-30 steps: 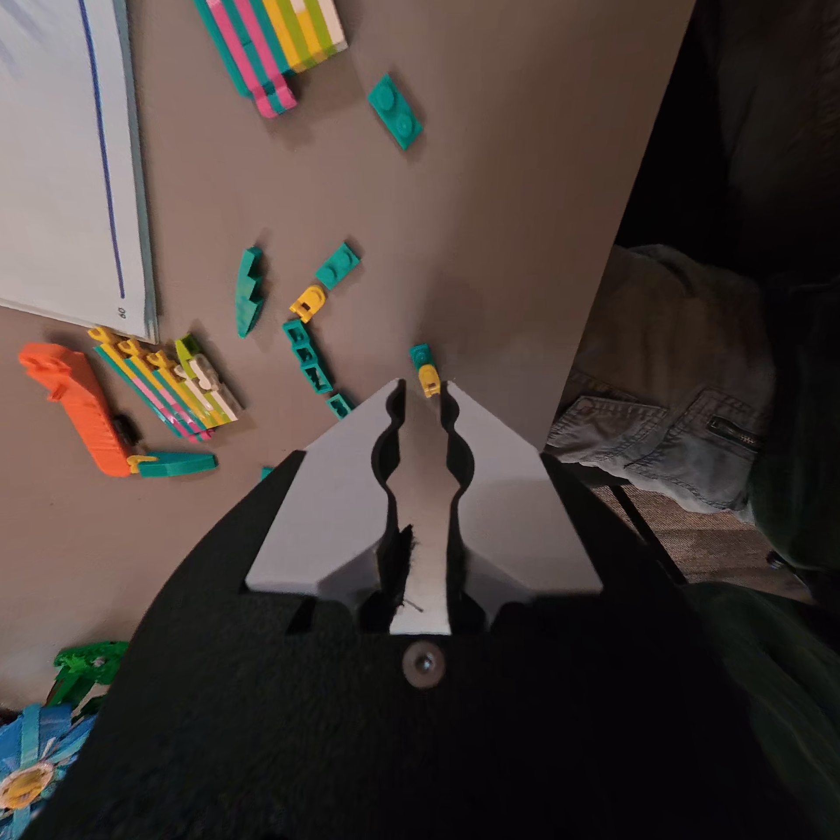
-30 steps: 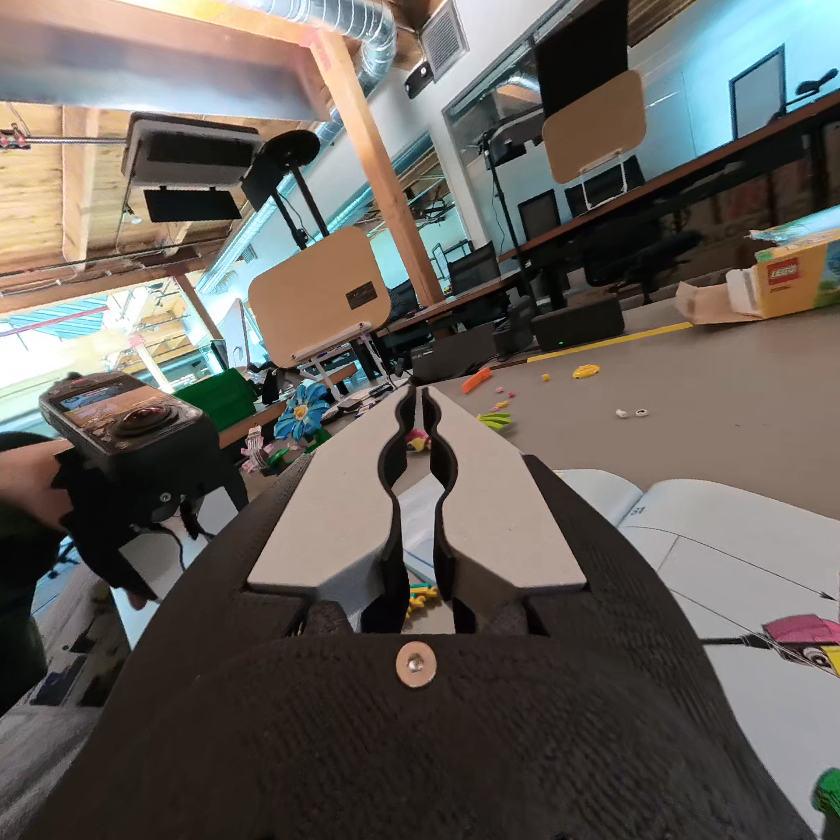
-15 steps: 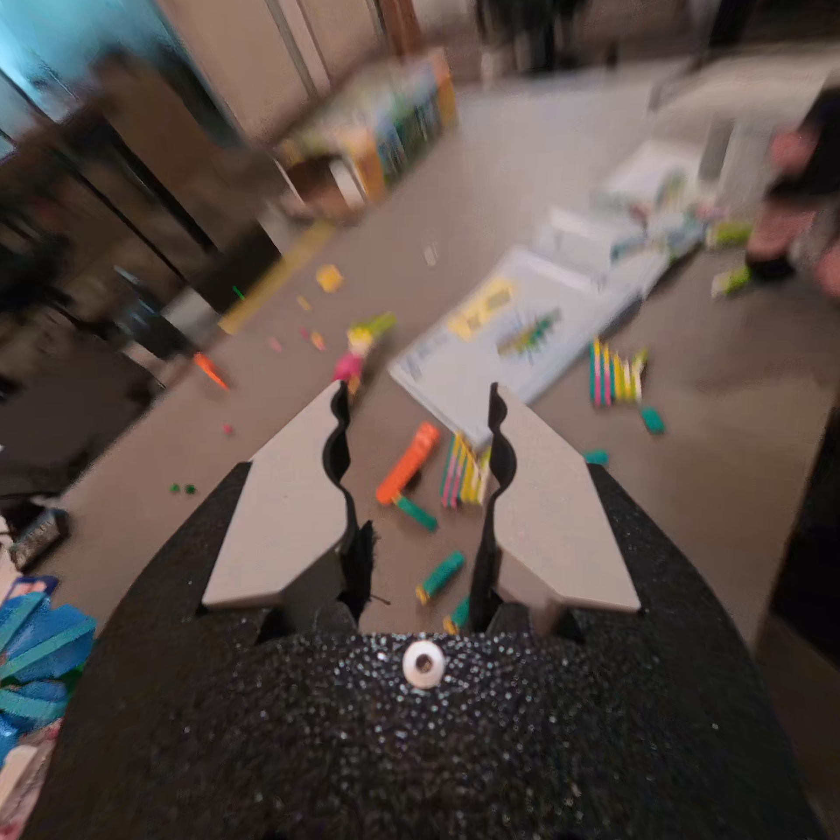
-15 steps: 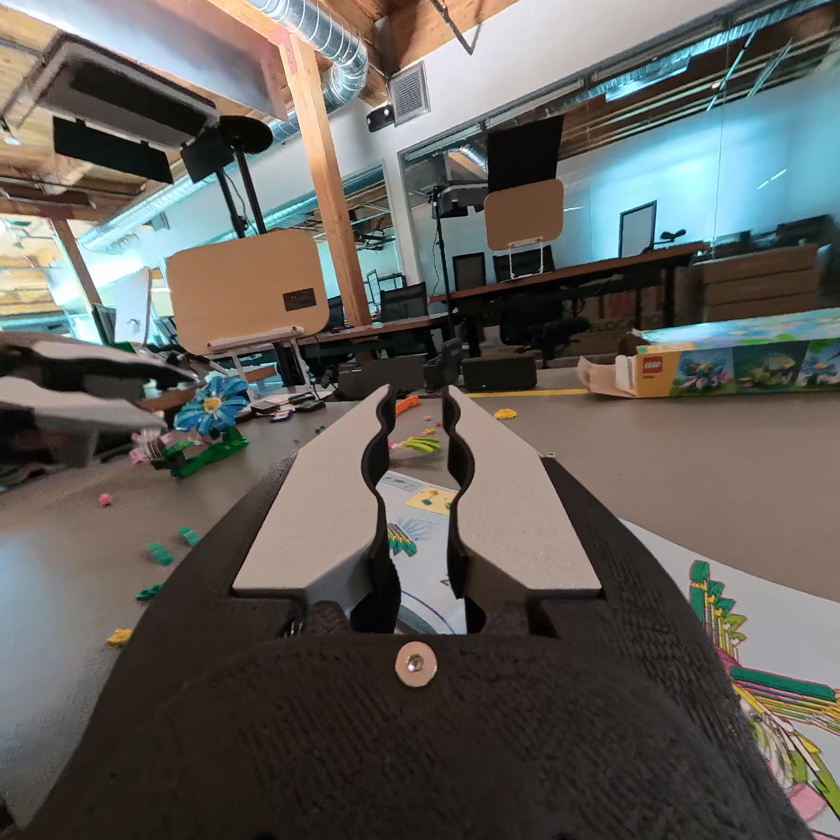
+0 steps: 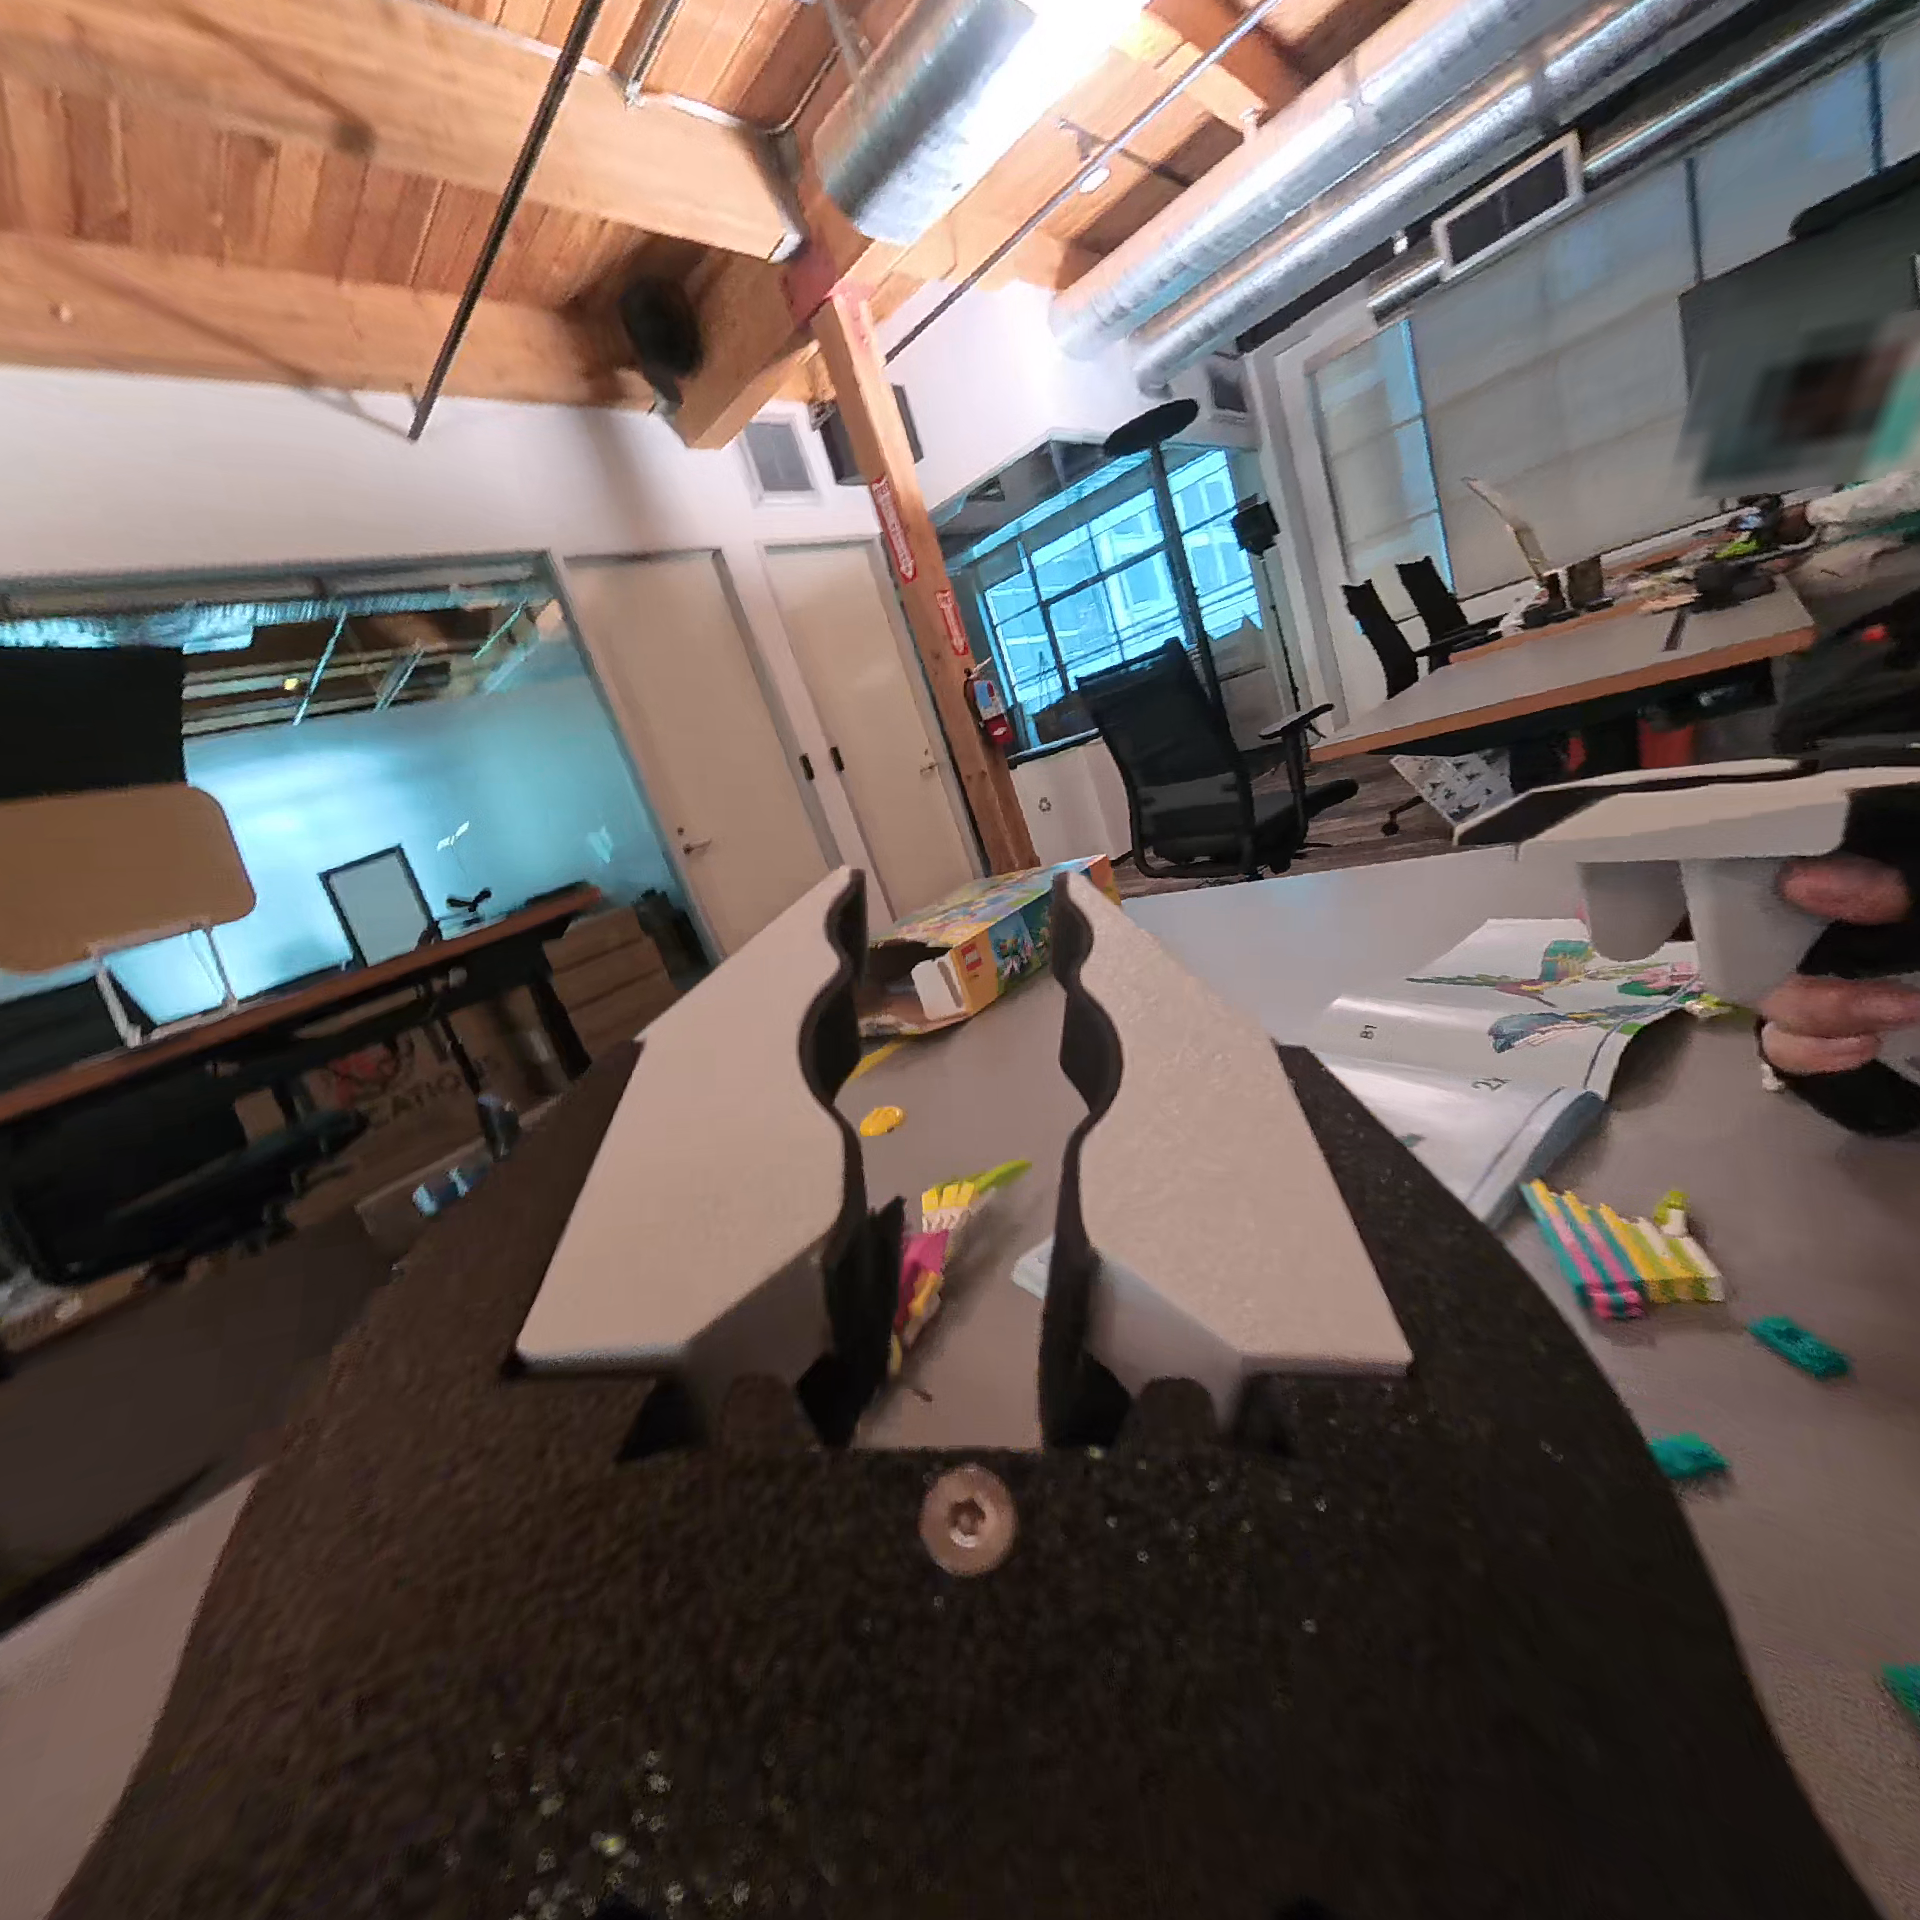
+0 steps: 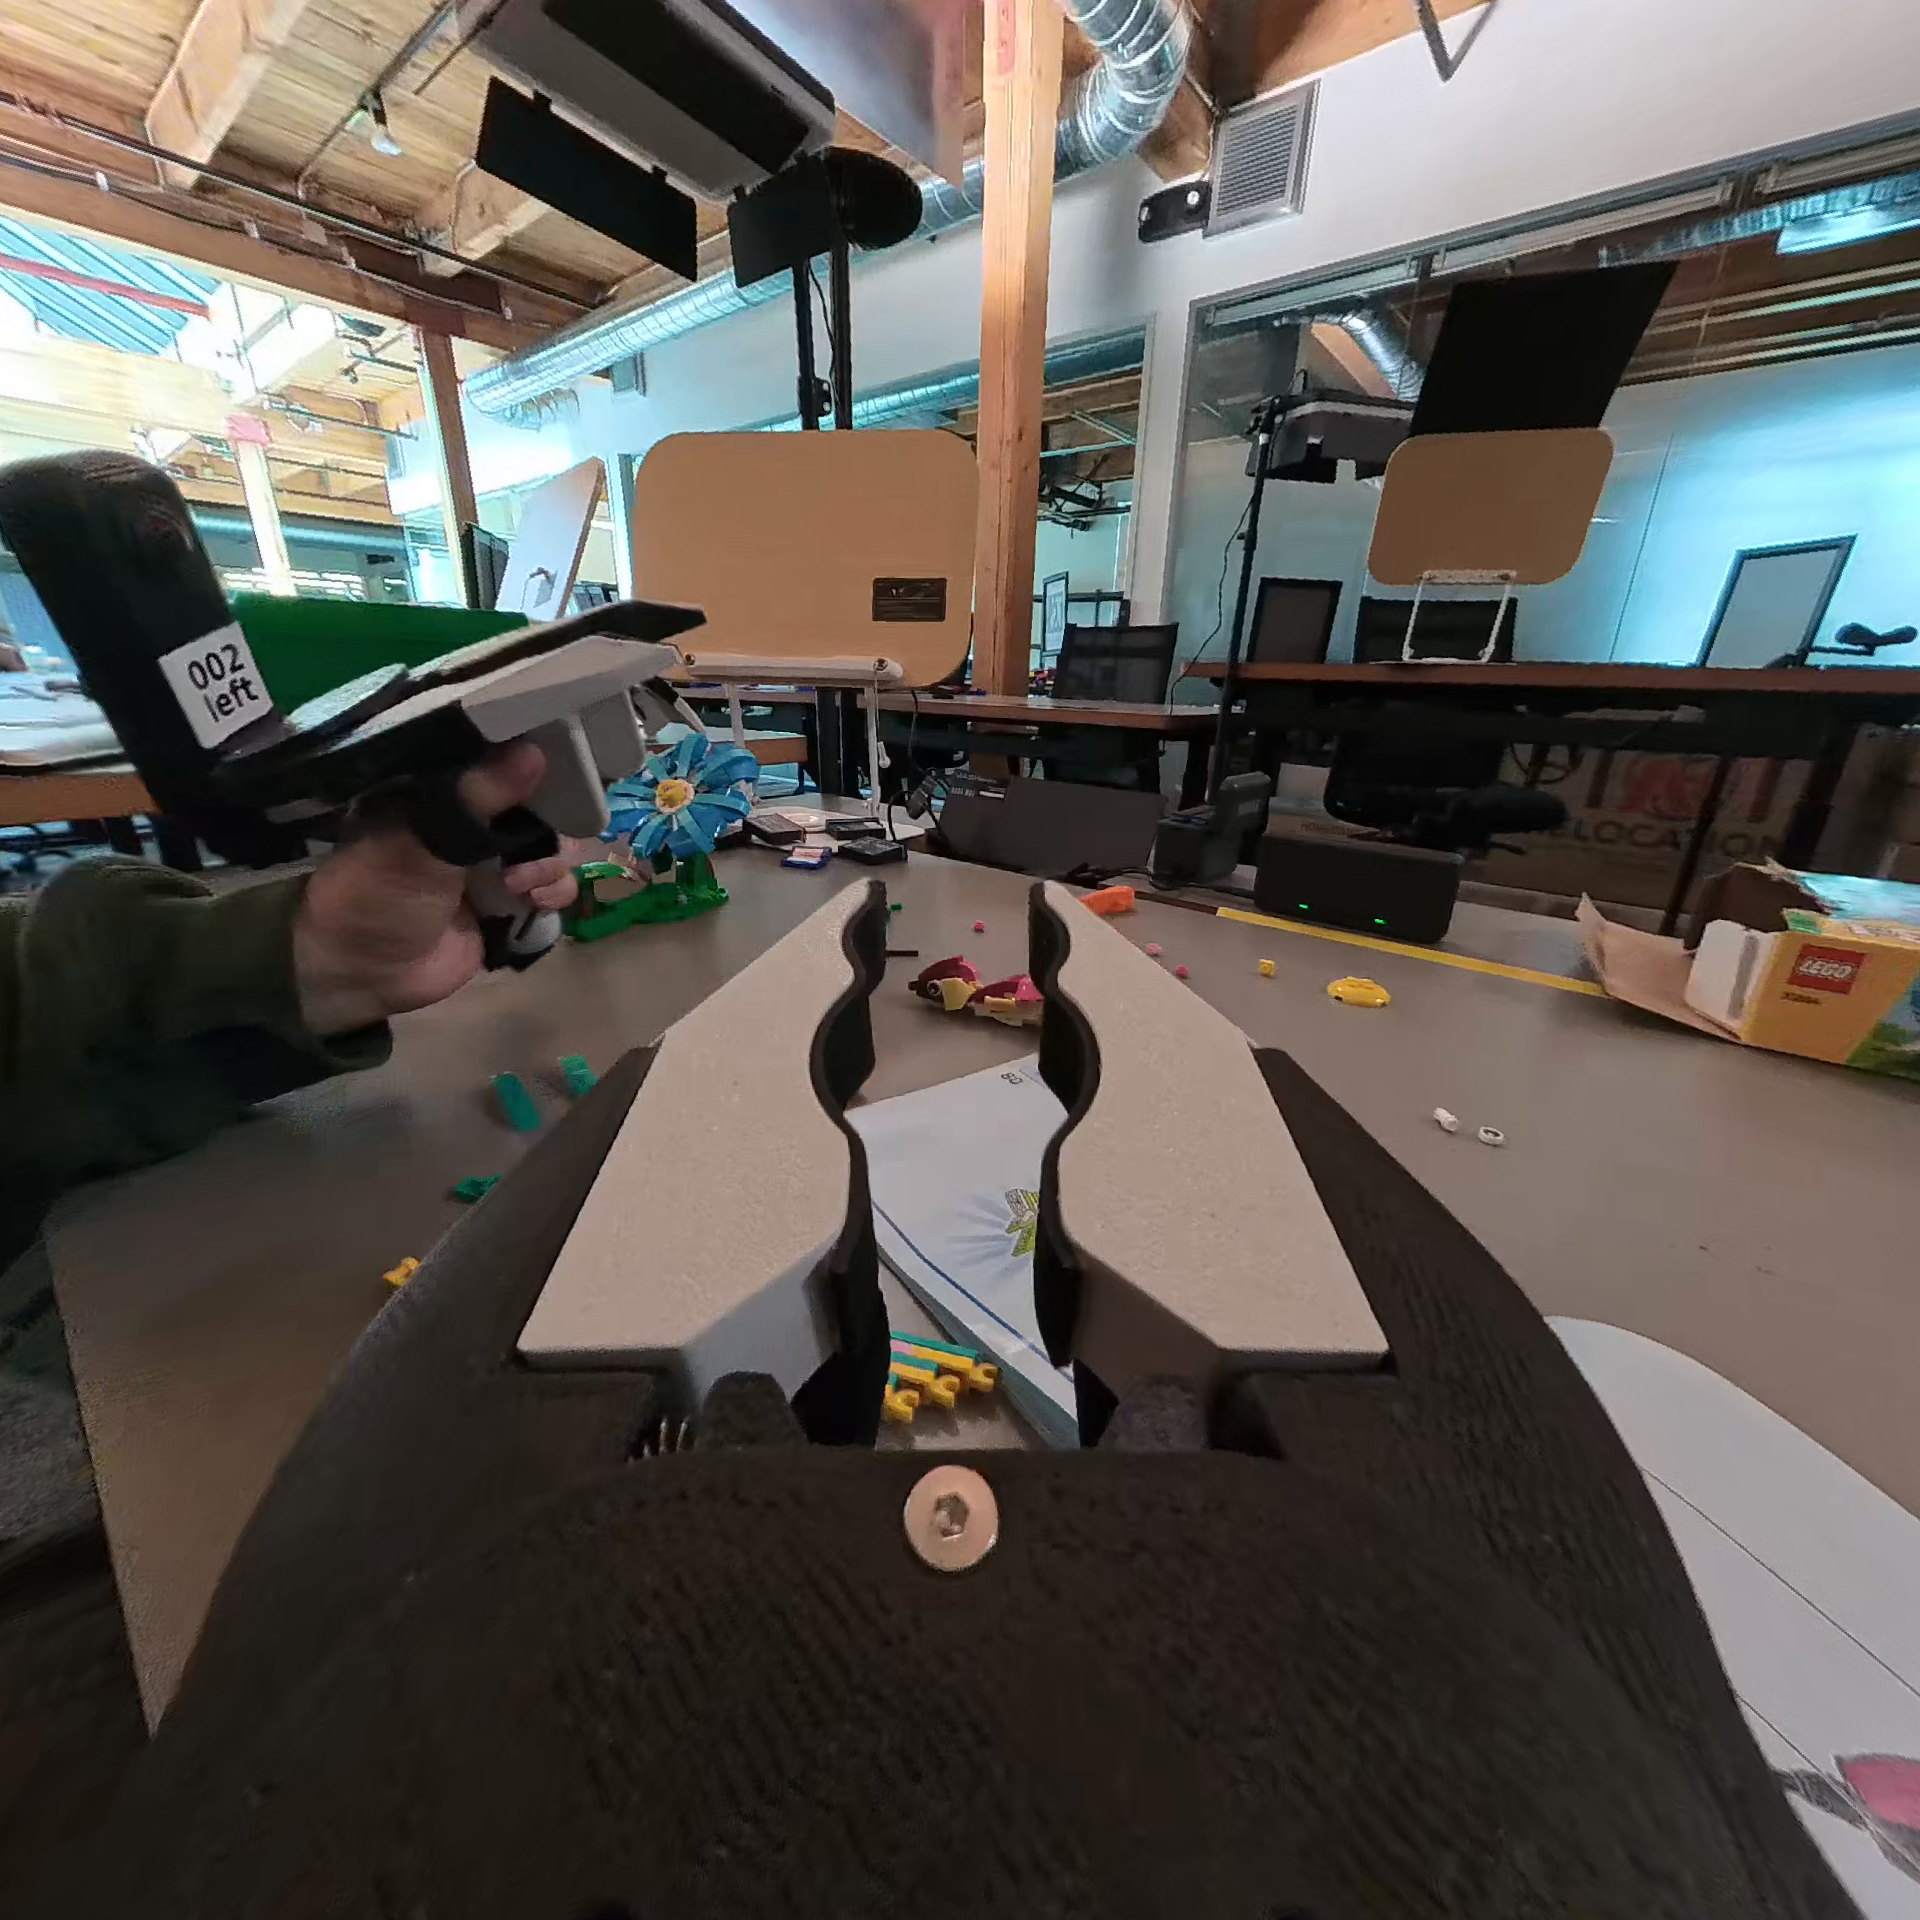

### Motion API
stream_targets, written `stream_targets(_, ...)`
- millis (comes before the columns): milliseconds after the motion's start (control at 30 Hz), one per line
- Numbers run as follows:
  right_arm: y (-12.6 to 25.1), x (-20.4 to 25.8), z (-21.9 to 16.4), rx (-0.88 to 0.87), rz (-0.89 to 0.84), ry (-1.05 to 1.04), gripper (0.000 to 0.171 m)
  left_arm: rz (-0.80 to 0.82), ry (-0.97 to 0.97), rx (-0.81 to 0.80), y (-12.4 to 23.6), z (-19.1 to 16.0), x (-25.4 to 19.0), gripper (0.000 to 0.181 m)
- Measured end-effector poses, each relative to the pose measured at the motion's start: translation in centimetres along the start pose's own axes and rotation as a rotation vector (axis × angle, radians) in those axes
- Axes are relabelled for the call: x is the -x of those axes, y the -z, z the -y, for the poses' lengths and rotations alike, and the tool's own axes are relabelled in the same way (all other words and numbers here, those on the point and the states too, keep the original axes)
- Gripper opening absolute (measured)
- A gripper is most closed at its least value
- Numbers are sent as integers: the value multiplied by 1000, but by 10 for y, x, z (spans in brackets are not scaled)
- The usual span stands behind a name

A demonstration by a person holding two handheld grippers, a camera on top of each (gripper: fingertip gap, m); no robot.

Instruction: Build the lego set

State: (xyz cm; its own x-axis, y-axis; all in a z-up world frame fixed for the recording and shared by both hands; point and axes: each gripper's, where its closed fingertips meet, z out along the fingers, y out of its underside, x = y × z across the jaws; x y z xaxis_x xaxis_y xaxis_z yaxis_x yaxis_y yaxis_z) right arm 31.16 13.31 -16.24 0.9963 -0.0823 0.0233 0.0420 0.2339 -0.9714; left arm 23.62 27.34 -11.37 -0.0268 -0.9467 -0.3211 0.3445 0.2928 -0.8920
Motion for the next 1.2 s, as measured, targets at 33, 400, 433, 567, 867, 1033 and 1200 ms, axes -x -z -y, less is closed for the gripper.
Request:
stream_targets(33, -1, -1, -1, 8, -2, -1, 26, -13, -16, -20, -3, -1, 0, 32)
stream_targets(400, -7, 3, -13, 87, -49, 113, 23, -86, 37, -136, 7, 10, -14, 33)
stream_targets(433, -7, 2, -14, 94, -54, 132, 22, -92, 16, -137, 7, 10, -16, 33)
stream_targets(567, -6, -4, -15, 114, -113, 159, 21, -73, -127, -165, 13, 17, -16, 24)
stream_targets(867, -4, -6, -12, 87, -103, 120, 20, -107, 33, -162, 5, 1, -4, 25)
stream_targets(1033, -4, -9, -8, 60, -109, 97, 20, -134, 54, -166, 7, 3, -7, 24)
stream_targets(1200, -6, -13, -8, 49, -101, 50, 20, -147, 20, -146, 9, 1, -11, 24)
